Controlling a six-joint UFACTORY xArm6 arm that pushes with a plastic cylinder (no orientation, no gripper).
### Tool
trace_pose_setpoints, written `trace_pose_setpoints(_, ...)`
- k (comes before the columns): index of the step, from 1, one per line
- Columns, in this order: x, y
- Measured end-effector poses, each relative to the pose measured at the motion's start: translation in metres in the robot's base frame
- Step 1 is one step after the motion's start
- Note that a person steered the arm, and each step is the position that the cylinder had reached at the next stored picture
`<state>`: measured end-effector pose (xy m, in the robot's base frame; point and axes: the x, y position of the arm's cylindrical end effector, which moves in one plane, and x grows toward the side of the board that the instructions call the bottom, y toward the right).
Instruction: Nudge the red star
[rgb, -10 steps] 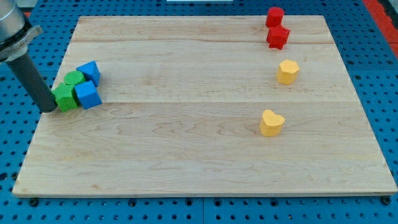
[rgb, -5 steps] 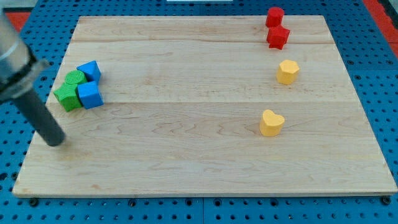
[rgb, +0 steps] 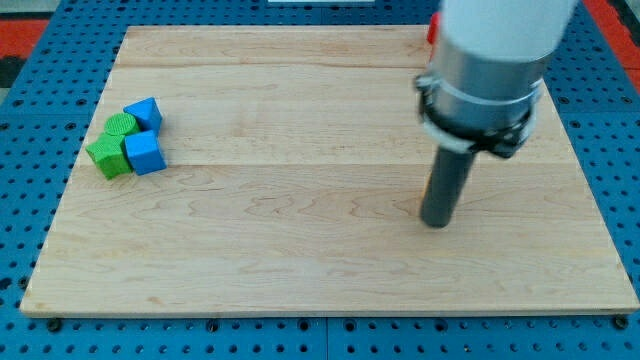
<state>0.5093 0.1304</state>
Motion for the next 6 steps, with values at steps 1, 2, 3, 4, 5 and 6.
trace_pose_setpoints(1,-0.049,0.021)
trace_pose_setpoints(2,-0.067,0.054)
trace_pose_setpoints(3,-0.042,0.025)
trace_pose_setpoints(4,-0.101,-0.059)
trace_pose_setpoints(5,-0.208,-0.073)
trace_pose_setpoints(6,-0.256,-0.073)
